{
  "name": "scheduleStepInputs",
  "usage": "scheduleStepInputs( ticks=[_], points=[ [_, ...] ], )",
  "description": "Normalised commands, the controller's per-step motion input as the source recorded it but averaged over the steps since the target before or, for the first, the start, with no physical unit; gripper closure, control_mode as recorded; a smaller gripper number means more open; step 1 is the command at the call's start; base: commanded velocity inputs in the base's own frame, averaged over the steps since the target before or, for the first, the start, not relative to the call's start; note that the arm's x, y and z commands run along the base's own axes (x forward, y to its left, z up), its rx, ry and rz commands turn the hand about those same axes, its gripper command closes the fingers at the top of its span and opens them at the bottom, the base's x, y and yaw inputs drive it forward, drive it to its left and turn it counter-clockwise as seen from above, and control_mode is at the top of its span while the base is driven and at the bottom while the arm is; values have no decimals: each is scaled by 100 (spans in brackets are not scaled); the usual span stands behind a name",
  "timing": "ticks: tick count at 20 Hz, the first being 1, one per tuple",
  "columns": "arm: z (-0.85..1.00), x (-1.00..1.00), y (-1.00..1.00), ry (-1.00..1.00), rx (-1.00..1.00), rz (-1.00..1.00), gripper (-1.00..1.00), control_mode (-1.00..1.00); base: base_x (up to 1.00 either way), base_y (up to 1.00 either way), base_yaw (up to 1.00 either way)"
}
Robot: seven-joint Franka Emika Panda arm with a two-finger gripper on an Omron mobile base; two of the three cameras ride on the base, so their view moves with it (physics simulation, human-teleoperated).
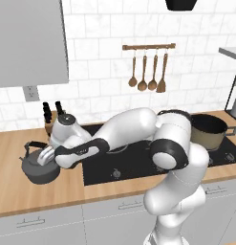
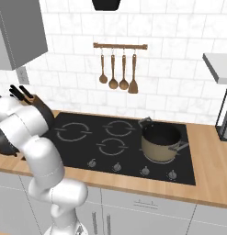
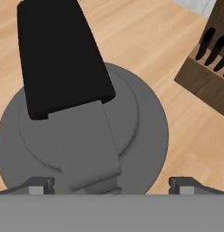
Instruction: Pick the kettle from the counter and place it on a stove burner. Then turn the burner on.
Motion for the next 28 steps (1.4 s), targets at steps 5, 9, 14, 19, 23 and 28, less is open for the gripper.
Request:
scheduleStepInputs(
  ticks=[5, 9, 14, 19, 23, 28],
  points=[
    [-1, 15, 15, 0, 0, -1, 100, -100, 0, 0, 0],
    [0, 4, 15, 0, 0, 0, 100, -100, 0, 0, 0],
    [0, 0, 0, 0, 0, 0, 100, -100, 0, 0, 0],
    [0, -30, 0, -3, 0, 0, 100, -100, 0, 0, 0],
    [4, -46, -2, -15, 0, -5, 100, -100, 0, 0, 0],
    [9, -39, -23, -15, 2, -6, 100, -100, 0, 0, 0]
  ],
)
